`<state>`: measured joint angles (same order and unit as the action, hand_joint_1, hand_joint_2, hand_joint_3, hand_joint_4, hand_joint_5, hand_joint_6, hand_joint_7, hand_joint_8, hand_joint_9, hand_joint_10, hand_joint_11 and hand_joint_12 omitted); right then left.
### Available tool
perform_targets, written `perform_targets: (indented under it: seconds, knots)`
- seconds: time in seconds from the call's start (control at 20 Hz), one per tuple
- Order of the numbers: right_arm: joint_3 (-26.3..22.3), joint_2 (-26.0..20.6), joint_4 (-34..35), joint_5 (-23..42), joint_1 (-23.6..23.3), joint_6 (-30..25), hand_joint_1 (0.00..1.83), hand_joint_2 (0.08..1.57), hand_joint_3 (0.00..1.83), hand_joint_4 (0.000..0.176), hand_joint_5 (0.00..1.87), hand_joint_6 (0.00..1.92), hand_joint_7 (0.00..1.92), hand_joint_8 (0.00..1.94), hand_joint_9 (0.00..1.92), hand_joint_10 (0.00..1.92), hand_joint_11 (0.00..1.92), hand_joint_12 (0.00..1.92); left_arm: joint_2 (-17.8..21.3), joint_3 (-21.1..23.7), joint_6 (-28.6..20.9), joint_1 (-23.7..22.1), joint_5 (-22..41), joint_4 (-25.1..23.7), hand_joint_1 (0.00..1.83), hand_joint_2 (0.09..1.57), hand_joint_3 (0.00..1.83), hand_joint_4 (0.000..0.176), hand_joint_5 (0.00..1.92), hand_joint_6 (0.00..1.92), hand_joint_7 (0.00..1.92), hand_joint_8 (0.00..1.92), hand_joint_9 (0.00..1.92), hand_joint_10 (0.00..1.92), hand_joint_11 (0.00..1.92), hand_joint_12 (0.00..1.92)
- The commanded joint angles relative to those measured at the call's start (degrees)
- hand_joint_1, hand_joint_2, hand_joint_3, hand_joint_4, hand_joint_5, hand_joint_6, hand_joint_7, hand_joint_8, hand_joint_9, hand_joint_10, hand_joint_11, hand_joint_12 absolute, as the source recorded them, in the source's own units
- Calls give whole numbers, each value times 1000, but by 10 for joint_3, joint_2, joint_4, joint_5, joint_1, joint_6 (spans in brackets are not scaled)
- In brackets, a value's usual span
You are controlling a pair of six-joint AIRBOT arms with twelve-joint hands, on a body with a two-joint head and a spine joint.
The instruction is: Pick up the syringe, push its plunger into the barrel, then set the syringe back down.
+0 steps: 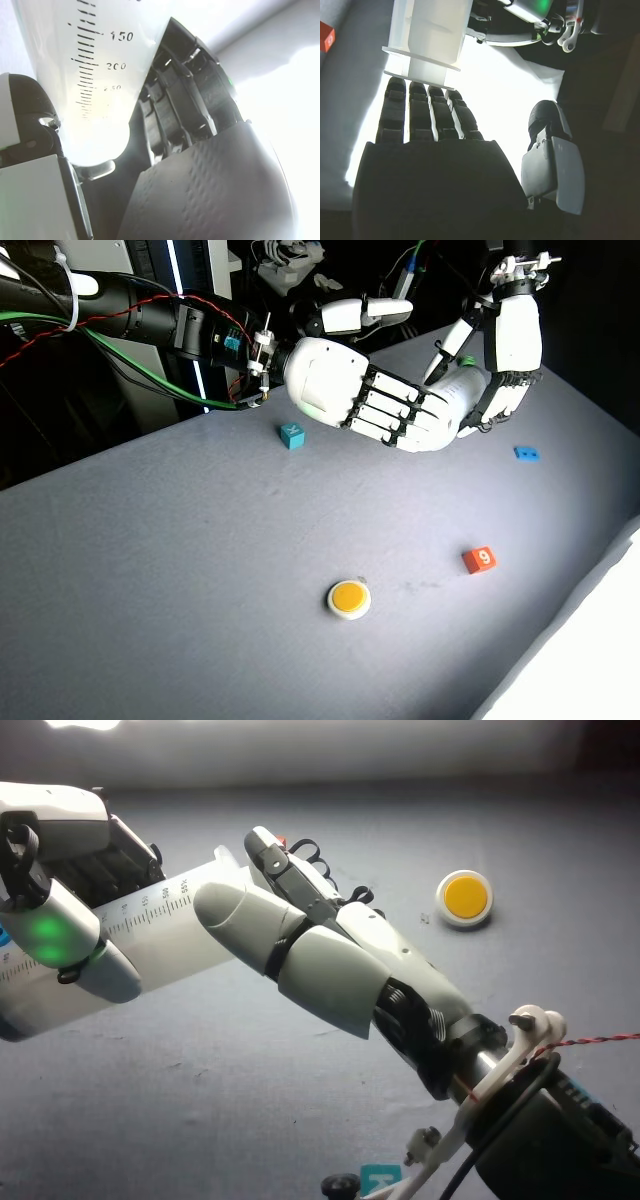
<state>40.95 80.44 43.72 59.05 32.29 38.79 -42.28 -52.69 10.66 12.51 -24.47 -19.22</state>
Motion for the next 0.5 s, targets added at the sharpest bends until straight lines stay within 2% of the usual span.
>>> perform_targets:
  seconds: [0.0, 0.05, 0.15, 0.3, 0.45]
  knots:
    - [-14, 9, -86, -64, 0, -2, 0, 1106, 0, 0, 0, 0, 0, 0, 0, 0, 0, 0, -7, 3, -40, -13, 140, 21, 1378, 1104, 0, 0, 930, 1089, 1052, 958, 894, 1152, 681, 1354]
    - [-14, 2, -86, -58, 0, 1, 0, 1115, 1, 0, 0, 0, 0, 0, 0, 0, 0, 0, -7, 3, -40, -13, 138, 21, 1376, 1106, 0, 0, 903, 1158, 1049, 936, 902, 1133, 686, 1354]
    - [-14, -19, -87, -42, -4, 3, 0, 1114, 1, 0, 0, 0, 0, 0, 0, 0, 0, 0, -7, 3, -40, -13, 138, 20, 1375, 1106, 0, 0, 920, 1134, 1041, 964, 894, 1126, 674, 1348]
    - [-16, -75, -88, -24, -15, 3, 0, 1123, 4, 0, 0, 0, 0, 0, 0, 0, 0, 0, -7, 4, -40, -13, 136, 18, 1376, 1108, 1, 0, 934, 1050, 1028, 1022, 881, 1173, 651, 1362]
    - [-26, -147, -88, -27, -12, -7, 0, 1123, 4, 0, 0, 0, 0, 0, 0, 0, 0, 0, -7, 6, -40, -12, 135, 13, 1377, 1101, 0, 0, 954, 1055, 1029, 1044, 910, 1082, 693, 1311]
